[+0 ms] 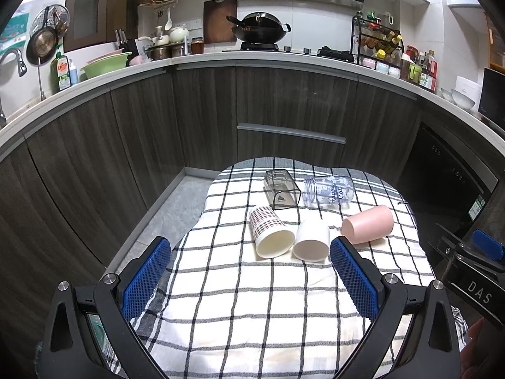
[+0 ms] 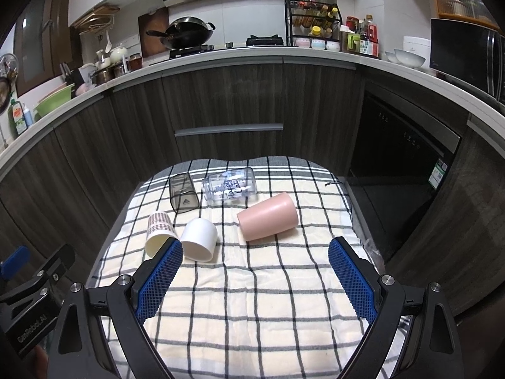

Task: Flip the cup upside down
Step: 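Move the right gripper toward the clear glass tumbler lying on its side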

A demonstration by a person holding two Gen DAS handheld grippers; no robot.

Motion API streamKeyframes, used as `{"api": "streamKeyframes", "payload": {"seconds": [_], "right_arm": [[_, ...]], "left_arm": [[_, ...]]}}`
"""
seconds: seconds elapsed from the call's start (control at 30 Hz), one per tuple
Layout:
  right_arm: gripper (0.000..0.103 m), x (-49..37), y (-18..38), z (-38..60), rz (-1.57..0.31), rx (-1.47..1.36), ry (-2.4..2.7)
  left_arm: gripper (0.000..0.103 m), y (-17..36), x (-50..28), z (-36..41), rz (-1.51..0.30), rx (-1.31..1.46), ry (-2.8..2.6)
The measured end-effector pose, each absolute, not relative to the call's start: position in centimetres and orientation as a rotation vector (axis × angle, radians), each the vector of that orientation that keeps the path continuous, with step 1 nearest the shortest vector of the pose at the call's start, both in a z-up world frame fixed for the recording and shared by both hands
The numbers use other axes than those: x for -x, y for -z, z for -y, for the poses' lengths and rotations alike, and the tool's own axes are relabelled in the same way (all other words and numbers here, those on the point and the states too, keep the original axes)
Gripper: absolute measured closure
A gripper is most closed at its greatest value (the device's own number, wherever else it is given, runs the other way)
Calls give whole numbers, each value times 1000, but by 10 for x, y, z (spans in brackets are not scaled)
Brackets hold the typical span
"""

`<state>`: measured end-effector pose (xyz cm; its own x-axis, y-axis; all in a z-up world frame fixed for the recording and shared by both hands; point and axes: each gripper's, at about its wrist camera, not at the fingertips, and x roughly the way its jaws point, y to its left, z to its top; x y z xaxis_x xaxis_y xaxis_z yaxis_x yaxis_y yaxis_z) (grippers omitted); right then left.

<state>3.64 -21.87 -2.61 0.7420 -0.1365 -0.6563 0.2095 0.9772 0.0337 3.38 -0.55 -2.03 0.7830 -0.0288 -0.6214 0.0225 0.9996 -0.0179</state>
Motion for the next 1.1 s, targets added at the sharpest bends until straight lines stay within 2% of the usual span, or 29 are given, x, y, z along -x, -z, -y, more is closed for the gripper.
{"api": "streamKeyframes", "payload": {"seconds": [0.6, 0.87, 1.1], "right_arm": [[9, -155, 54, 232, -838, -71, 141], [9, -226, 79, 226, -981, 52, 42], [9, -278, 84, 211, -1030, 112, -29]], "left_arm": [[0, 41, -125, 13, -678, 30, -40], [0, 59, -164, 21, -735, 72, -142], [0, 66, -189, 14, -750, 82, -167]]}}
